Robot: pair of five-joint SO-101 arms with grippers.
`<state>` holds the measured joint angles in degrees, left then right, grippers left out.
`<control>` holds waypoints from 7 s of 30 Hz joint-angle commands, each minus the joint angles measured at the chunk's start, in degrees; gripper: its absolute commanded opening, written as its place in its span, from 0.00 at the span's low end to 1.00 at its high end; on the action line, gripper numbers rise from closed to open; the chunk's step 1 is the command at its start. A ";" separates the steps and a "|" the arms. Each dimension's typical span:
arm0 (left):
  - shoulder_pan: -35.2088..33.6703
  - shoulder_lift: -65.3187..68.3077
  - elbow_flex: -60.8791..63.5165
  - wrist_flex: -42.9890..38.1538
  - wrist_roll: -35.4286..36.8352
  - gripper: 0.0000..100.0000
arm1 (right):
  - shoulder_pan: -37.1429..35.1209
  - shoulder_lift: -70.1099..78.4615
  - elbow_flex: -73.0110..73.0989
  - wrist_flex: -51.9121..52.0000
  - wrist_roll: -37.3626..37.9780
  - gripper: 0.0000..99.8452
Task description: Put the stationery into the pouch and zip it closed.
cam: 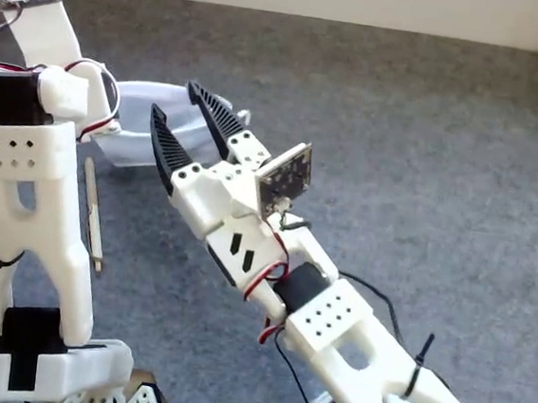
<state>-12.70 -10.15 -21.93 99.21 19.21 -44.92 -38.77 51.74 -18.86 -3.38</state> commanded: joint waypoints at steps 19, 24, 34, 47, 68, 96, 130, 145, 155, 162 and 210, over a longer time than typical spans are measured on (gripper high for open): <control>-6.99 -1.10 -10.24 -0.35 0.70 0.01 | -0.13 -11.38 -1.10 28.26 -2.64 0.17; -12.79 -1.10 -13.76 0.00 0.70 0.01 | -3.12 -10.95 -1.01 31.25 -5.27 0.17; -20.35 -1.10 -15.60 -0.44 0.53 0.01 | -8.75 -10.77 -0.66 32.92 -5.45 0.17; -33.10 -1.10 -19.65 0.00 0.53 0.01 | -10.07 17.54 -12.79 32.92 -12.84 0.17; -38.90 -0.57 -19.21 0.00 0.44 0.01 | -18.07 57.10 -40.22 32.92 -16.44 0.17; -38.81 -1.01 -17.54 0.00 0.35 0.01 | -14.37 88.48 -88.22 73.01 -18.02 0.01; -38.37 -1.01 -17.54 0.09 0.44 0.01 | -6.20 92.79 -120.57 118.99 -7.38 0.00; -27.03 -1.01 -17.54 0.09 0.70 0.01 | -1.10 91.12 -124.00 120.04 -2.02 0.00; -17.98 -1.01 -17.54 0.09 2.37 0.01 | 3.21 72.04 -105.01 120.04 -2.11 0.00; -10.68 -1.01 -17.54 1.05 3.60 0.01 | 5.49 55.60 -85.85 119.78 -2.02 0.00; -7.08 -0.66 -5.85 0.88 3.25 0.01 | 16.13 18.77 -23.16 92.70 -2.29 0.17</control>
<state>-18.42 -10.15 -27.12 100.44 22.29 -28.13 -17.67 33.80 74.68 -5.93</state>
